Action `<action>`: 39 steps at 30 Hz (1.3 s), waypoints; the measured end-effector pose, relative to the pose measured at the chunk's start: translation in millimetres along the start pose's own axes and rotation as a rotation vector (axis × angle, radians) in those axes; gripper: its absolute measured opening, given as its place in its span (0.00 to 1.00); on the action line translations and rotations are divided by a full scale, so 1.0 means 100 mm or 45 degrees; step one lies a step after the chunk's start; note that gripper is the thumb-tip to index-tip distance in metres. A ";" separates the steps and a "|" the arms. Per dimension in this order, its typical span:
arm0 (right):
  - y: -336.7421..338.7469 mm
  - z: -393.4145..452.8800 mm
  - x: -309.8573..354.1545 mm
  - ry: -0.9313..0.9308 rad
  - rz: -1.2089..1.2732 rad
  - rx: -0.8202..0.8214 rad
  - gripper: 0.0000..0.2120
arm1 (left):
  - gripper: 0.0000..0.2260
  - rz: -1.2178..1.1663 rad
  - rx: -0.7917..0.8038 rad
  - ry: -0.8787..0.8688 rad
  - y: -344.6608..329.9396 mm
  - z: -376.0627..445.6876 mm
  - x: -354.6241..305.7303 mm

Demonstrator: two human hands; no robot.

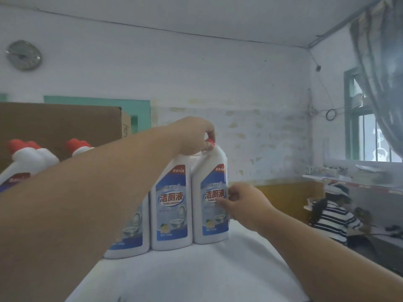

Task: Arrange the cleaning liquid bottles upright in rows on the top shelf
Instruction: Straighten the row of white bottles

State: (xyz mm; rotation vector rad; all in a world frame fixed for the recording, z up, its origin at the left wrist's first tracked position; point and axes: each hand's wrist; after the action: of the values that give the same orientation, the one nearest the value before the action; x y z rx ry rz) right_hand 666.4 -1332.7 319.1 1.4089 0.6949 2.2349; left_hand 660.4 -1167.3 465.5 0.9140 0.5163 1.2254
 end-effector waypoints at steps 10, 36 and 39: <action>0.04 0.12 0.00 -0.137 0.407 0.186 0.19 | 0.05 -0.033 0.004 0.045 -0.04 -0.01 -0.03; 0.09 -0.04 0.11 0.306 0.075 -0.085 0.30 | 0.12 0.057 -0.064 0.047 -0.05 -0.16 -0.04; 0.17 -0.08 0.25 0.380 -0.013 -0.240 0.31 | 0.14 0.135 -0.108 0.014 -0.02 -0.21 0.00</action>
State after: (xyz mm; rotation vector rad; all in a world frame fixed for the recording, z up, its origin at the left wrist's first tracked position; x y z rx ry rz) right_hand 647.8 -1333.5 343.9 0.9927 0.5626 2.4569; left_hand 645.3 -1160.8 451.8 0.8718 0.4261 1.3388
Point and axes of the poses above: each hand's wrist, its own z-axis towards the middle knuckle, its own y-axis out of the back of the hand, x = y × z, and after that the axes turned 2 degrees about z, right-handed
